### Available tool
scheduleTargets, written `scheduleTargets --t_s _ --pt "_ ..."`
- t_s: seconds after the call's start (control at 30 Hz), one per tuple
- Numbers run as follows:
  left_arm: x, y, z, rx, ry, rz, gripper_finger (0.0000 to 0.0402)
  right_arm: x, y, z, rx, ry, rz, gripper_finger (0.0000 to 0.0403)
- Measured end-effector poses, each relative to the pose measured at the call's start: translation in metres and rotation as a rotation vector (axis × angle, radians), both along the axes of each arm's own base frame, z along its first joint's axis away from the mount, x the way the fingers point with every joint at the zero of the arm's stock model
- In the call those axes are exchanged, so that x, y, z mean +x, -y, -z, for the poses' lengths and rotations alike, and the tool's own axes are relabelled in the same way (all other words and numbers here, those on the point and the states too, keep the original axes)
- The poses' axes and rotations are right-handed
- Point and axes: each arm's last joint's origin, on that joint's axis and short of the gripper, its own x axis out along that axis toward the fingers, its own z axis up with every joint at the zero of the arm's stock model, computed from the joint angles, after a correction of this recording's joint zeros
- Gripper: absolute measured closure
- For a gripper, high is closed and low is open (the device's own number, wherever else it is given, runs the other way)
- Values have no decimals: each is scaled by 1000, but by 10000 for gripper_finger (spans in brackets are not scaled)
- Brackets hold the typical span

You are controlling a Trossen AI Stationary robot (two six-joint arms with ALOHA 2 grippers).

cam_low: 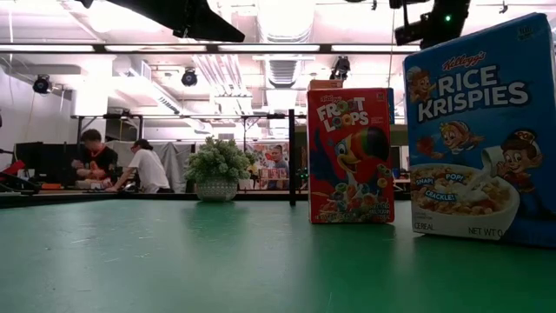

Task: Stack cereal on shelf
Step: Put the left red cereal box on the shelf

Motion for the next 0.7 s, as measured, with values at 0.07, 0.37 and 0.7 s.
scheduleTargets --t_s 0.07,0.37,0.7 --pt "0 0 0 0 0 0 212 -1 1 2 -31 -29 11 394" --pt "0 0 0 0 -1 0 212 -6 1 3 -70 -100 41 394" --pt "0 0 0 0 -5 0 212 -7 -6 -2 101 116 6 394"
